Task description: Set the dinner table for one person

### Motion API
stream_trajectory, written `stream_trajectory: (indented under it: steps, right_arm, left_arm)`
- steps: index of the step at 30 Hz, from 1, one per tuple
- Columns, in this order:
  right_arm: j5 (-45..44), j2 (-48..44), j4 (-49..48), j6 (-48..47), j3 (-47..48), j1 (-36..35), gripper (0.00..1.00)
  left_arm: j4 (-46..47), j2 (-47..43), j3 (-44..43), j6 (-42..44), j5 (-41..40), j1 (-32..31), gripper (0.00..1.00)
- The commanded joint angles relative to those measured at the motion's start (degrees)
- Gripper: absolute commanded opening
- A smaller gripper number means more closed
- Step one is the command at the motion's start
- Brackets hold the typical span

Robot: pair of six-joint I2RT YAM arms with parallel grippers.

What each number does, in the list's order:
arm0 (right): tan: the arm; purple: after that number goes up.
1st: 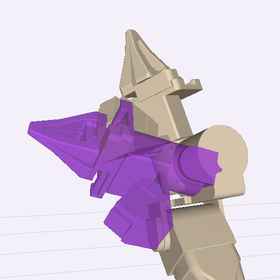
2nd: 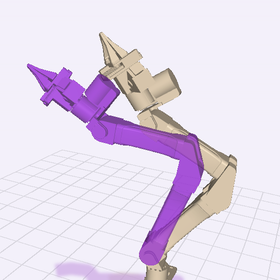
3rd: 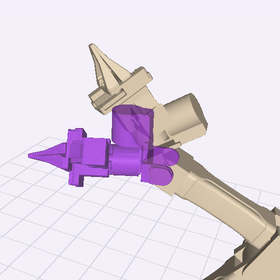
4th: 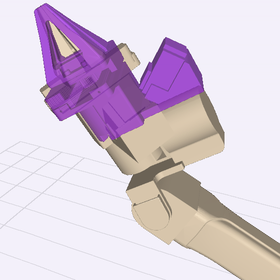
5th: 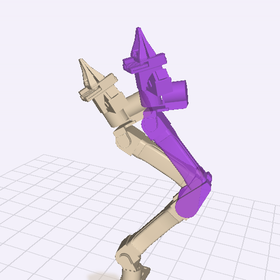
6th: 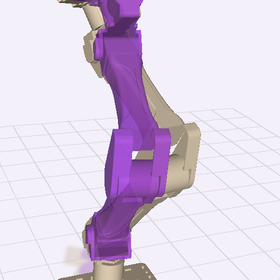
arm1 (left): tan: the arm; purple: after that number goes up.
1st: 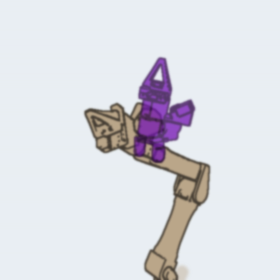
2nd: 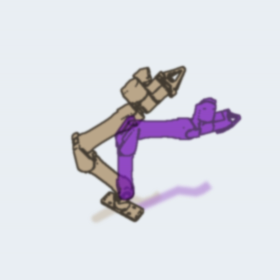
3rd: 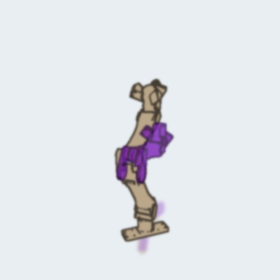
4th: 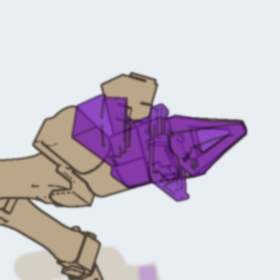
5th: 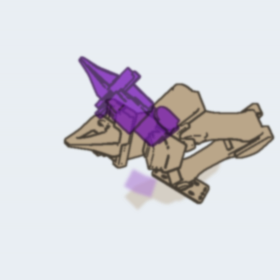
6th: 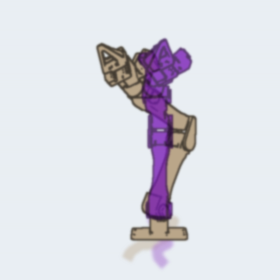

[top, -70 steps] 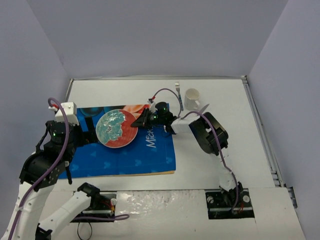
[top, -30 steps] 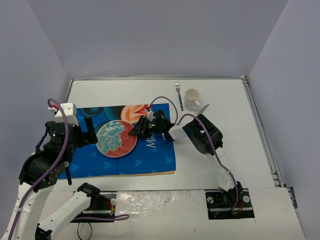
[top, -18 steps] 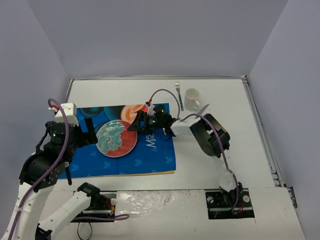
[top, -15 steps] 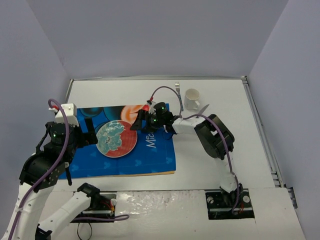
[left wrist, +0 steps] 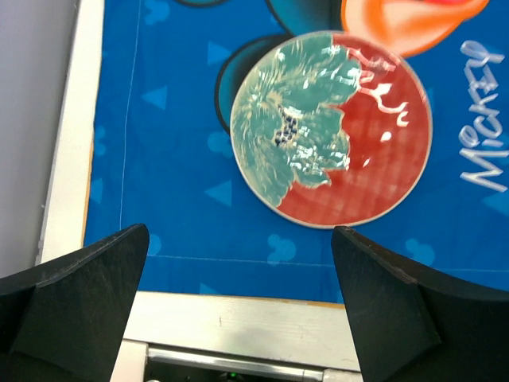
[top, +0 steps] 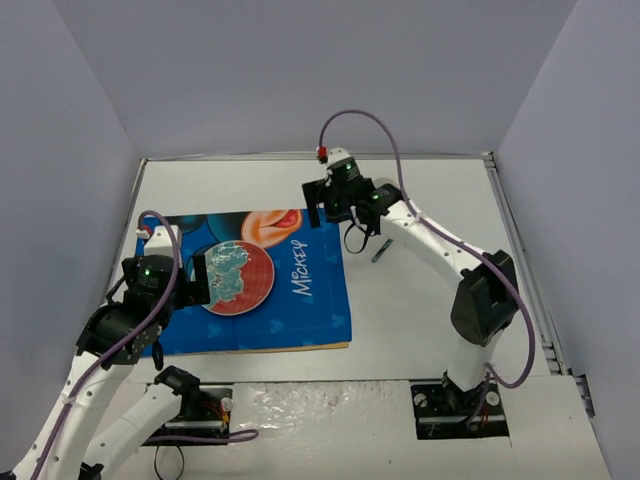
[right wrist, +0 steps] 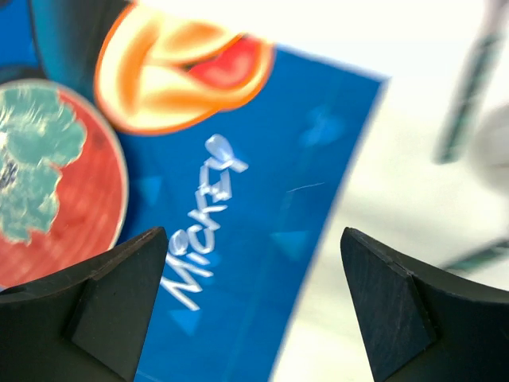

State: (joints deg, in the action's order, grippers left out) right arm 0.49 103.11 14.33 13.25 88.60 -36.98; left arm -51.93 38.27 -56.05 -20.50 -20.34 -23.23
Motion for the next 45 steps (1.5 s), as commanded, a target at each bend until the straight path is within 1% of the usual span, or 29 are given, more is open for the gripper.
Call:
stream_trajectory:
  steps: [1, 6, 11, 14, 18, 23, 28, 34, 37, 39, 40, 45]
  right_arm:
    - [-9.8, -4.3, 9.3, -9.3, 5.4, 7.2, 0.86]
    - [-9.2, -1.1, 11.1, -16.5, 10.6, 12.8, 0.84]
    - [-4.4, 4.2, 11.6, -21.9, 15.7, 16.6, 0.79]
    - [-1.9, 7.4, 11.7, -23.9, 17.8, 17.9, 0.74]
    - [2.2, 11.0, 11.7, -26.1, 20.3, 19.5, 0.61]
    - [6.8, 15.0, 11.7, -27.1, 22.6, 19.5, 0.50]
    - [7.3, 19.3, 11.7, -27.9, 23.8, 19.7, 0.39]
    - [7.4, 22.2, 11.5, -29.1, 24.6, 20.3, 0.29]
    - [6.9, 22.4, 11.6, -29.8, 25.1, 20.4, 0.15]
    - [6.1, 22.0, 11.6, -30.3, 25.3, 20.4, 0.03]
    - [5.4, 21.6, 11.6, -30.6, 25.4, 20.4, 0.00]
    - [5.6, 17.7, 11.9, -31.7, 26.1, 19.9, 0.00]
  left_arm:
    - [6.0, -3.3, 2.3, -1.2, 0.2, 0.4, 0.97]
    - [8.3, -7.4, 5.3, -0.3, -0.2, 0.4, 0.97]
    - [9.0, -11.7, 6.0, 0.3, -0.4, 0.4, 0.97]
    - [9.7, -14.5, 6.2, 0.9, 0.4, 0.3, 0.97]
    - [9.6, -17.9, 6.6, 1.5, 0.0, 0.3, 0.97]
    - [8.5, -20.7, 7.8, 0.5, -2.8, 0.3, 0.97]
    - [10.1, -23.3, 9.4, 0.9, -2.7, 0.3, 0.97]
    - [10.0, -24.4, 9.6, 0.7, -3.6, 0.4, 0.97]
    - [9.7, -24.5, 9.6, 0.5, -4.3, 0.4, 0.97]
    - [9.7, -24.7, 9.6, 0.5, -4.3, 0.4, 0.97]
    - [9.7, -24.7, 9.6, 0.5, -4.3, 0.4, 0.97]
    - [9.9, -24.3, 9.7, 0.5, -3.9, 0.4, 0.97]
